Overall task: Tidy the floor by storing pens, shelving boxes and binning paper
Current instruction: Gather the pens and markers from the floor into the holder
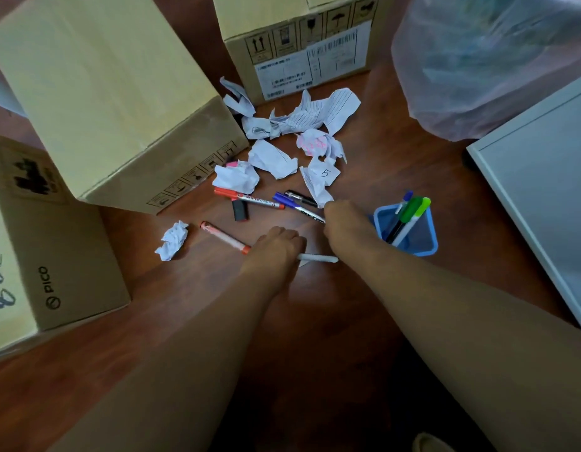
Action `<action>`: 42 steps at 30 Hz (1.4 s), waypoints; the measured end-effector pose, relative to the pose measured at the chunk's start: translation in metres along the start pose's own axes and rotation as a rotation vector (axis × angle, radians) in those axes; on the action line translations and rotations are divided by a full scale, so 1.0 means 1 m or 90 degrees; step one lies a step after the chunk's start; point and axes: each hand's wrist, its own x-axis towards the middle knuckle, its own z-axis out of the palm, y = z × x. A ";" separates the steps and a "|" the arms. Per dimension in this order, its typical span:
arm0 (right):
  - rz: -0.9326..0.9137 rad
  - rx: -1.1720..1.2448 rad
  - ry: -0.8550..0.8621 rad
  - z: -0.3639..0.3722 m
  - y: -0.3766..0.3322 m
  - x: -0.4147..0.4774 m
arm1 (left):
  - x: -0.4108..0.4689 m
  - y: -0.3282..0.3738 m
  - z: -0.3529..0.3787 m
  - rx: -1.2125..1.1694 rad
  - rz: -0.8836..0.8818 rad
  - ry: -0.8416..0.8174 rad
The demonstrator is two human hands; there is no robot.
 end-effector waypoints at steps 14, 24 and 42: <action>-0.121 0.274 0.191 -0.028 0.017 -0.044 | -0.018 0.006 -0.001 -0.126 -0.077 0.000; -0.095 0.577 0.286 -0.073 0.101 -0.100 | -0.021 0.075 -0.043 -0.519 -0.193 0.236; -0.112 0.396 0.276 -0.029 0.146 -0.085 | 0.020 0.131 -0.054 -0.665 -0.146 0.265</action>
